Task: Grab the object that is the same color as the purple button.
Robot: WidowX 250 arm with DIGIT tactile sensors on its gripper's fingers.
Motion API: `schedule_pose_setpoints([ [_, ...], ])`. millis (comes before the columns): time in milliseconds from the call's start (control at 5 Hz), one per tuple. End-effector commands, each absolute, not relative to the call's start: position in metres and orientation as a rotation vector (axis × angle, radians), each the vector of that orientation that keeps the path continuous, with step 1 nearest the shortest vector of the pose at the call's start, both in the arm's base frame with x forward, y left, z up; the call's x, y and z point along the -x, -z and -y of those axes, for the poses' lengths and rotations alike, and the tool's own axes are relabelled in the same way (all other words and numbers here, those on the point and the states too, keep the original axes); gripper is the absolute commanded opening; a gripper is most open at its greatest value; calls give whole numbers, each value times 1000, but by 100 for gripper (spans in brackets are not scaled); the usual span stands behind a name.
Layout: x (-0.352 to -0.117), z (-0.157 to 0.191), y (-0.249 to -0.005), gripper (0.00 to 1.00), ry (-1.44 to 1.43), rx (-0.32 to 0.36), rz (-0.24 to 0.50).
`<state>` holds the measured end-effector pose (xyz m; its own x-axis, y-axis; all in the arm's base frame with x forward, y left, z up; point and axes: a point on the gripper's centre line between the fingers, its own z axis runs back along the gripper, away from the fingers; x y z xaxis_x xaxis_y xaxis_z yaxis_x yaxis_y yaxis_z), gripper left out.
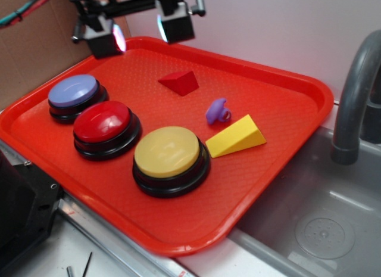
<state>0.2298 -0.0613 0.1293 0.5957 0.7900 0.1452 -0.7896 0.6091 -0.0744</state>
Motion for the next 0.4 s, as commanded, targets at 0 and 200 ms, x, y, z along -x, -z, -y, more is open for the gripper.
schedule_pose_setpoints([
  [0, -274, 71, -85, 100, -916, -31, 184],
  [200, -285, 72, -68, 100, -922, -34, 152],
])
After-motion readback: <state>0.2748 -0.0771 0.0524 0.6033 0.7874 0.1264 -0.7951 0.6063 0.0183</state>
